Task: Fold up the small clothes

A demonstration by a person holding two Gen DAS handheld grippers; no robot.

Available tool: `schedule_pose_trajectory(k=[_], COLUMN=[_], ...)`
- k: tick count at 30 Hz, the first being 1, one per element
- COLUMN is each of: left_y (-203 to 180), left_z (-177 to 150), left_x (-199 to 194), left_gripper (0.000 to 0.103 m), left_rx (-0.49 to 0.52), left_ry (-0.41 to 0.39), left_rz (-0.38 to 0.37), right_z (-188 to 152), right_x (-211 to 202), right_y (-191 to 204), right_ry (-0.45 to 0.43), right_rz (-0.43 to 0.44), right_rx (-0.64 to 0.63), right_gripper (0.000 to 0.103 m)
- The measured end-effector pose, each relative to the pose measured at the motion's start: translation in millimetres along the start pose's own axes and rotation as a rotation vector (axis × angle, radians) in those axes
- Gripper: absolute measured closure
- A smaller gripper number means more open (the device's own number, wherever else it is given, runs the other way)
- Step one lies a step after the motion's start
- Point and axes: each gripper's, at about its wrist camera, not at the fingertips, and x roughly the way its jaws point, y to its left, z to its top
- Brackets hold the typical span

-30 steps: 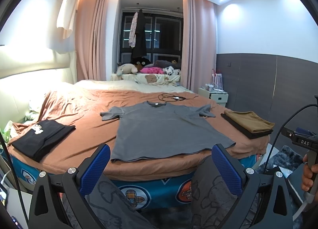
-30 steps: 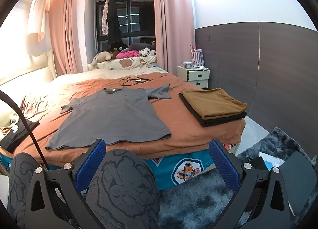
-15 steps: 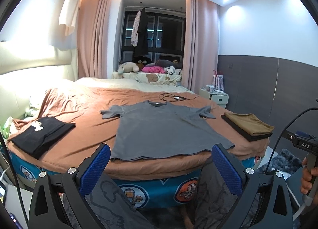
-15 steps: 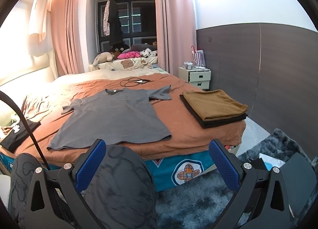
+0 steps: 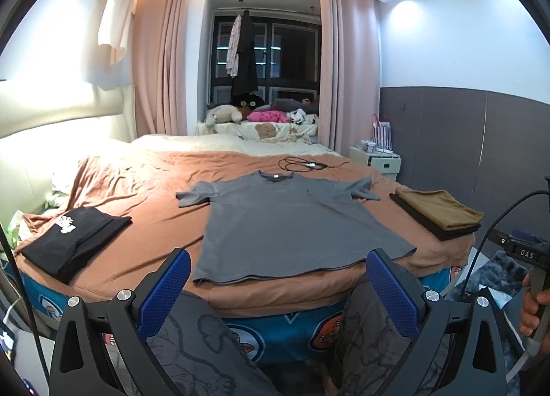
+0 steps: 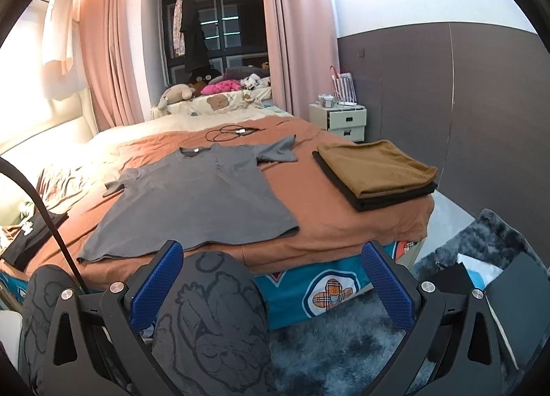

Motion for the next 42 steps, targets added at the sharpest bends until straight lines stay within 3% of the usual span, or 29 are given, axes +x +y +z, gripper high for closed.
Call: schedule_pose_trajectory(k=[20,27,42], left_y=[3,22,88], left_z=[6,8,29], left_x=[2,27,113], left_gripper=[0.000,0.000,0.000], left_rx=[0.017,0.006,-0.039], left_ry=[0.018,0.039,0.120], left_rz=[0.028,0.023,0.026], right_z=[4,11,70], right_x=[-1,21,101], right_y=[-4,4,42], right_ry=[-0.014,-0.003,0.054], right_rz=[0.015,0.010,-0.001], right_rx=[0.013,0.017,0.018], right_gripper=[0.000,0.000,0.000])
